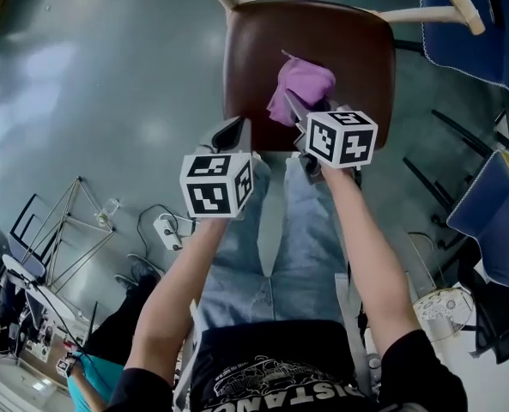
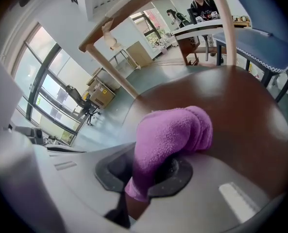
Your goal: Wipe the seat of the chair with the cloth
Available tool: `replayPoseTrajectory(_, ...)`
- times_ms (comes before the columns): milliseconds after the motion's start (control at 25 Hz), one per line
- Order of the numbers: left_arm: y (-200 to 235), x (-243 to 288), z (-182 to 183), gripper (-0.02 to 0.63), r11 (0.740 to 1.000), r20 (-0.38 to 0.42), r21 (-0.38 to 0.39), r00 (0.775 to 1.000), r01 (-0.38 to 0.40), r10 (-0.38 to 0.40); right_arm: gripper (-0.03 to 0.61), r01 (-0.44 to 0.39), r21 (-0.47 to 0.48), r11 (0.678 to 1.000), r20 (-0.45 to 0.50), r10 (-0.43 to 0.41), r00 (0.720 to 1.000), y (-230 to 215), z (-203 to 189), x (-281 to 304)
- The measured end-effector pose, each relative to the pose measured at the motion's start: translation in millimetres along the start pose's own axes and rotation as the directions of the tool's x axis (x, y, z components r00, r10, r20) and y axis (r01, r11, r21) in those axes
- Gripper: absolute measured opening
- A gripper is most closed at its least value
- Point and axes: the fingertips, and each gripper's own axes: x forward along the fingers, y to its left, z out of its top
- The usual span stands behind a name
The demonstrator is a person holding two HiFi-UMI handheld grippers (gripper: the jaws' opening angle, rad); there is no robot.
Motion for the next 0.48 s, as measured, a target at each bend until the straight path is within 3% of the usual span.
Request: replayPoseTrajectory(480, -74.8, 32.0, -10.8, 0.0, 0.999, 0.004, -0.046, 1.0, -0.01, 0.01, 0.064, 0.019, -0.024, 1.0, -0.038, -0.02, 0.999, -82.9, 2.1, -56.9)
